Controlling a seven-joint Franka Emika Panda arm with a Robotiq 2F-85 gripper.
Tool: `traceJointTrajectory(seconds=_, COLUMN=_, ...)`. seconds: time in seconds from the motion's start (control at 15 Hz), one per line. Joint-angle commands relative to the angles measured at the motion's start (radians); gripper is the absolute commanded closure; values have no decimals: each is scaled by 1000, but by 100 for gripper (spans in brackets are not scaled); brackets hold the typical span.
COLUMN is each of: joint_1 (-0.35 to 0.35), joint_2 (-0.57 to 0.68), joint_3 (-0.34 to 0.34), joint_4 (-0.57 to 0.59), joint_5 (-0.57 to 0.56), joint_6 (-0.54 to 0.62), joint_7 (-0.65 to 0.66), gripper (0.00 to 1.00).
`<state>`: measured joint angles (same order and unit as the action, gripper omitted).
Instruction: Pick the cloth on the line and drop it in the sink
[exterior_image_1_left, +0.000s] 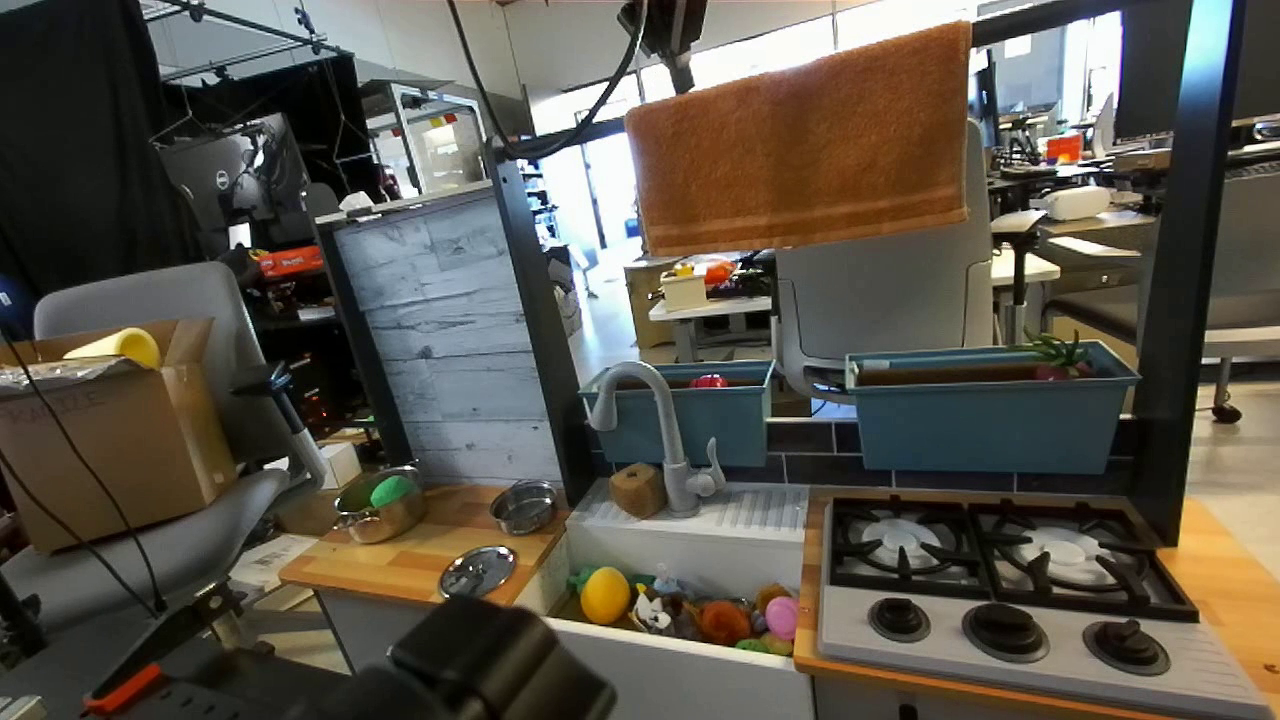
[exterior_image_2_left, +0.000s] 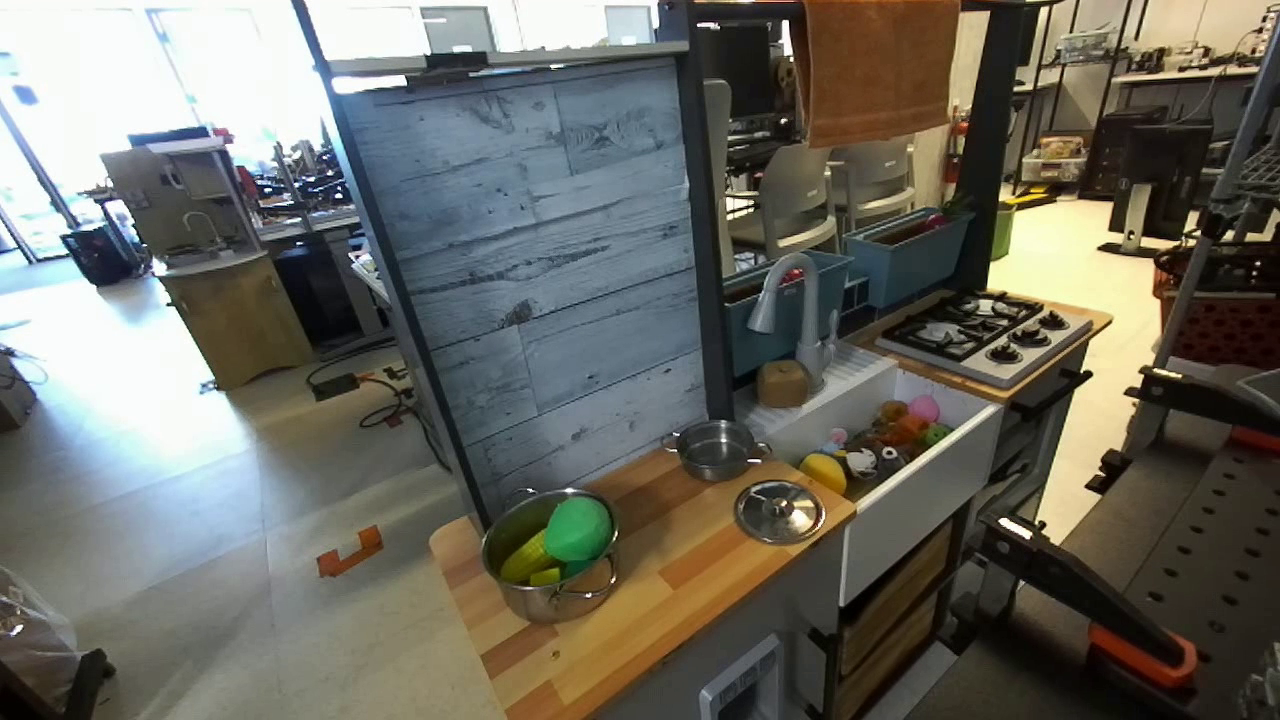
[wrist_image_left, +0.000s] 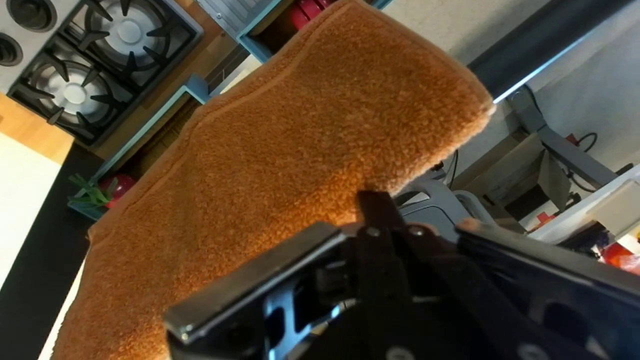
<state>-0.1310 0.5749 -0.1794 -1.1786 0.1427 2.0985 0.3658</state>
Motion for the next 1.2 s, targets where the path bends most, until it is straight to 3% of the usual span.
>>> traceJointTrajectory(seconds=0.0, joint_1=-4, joint_2=-40, joint_3=6, joint_4=-24, joint_5=4, joint_6=-23, joint_7=-31, gripper=100)
traceJointTrajectory(seconds=0.33, joint_1=-4, joint_2=-132, joint_3=10, joint_4=-127, joint_5=10, joint_6=-5, joint_7=-101, gripper=100)
traceJointTrajectory(seconds=0.4, joint_1=-7, joint_2=-140, joint_3=13, joint_4=-125, joint_5=14, joint_6=-42, joint_7=-114, gripper=79)
traceJointTrajectory(seconds=0.73, joint_1=-7, joint_2=-121, joint_3=14, joint_4=-81, joint_5=-21, joint_6=-159, joint_7=-55, gripper=45)
traceJointTrajectory(seconds=1.13, joint_1=-3, joint_2=-59, joint_3=10, joint_4=-33, joint_5=-28, joint_6=-153, joint_7=-7, gripper=2)
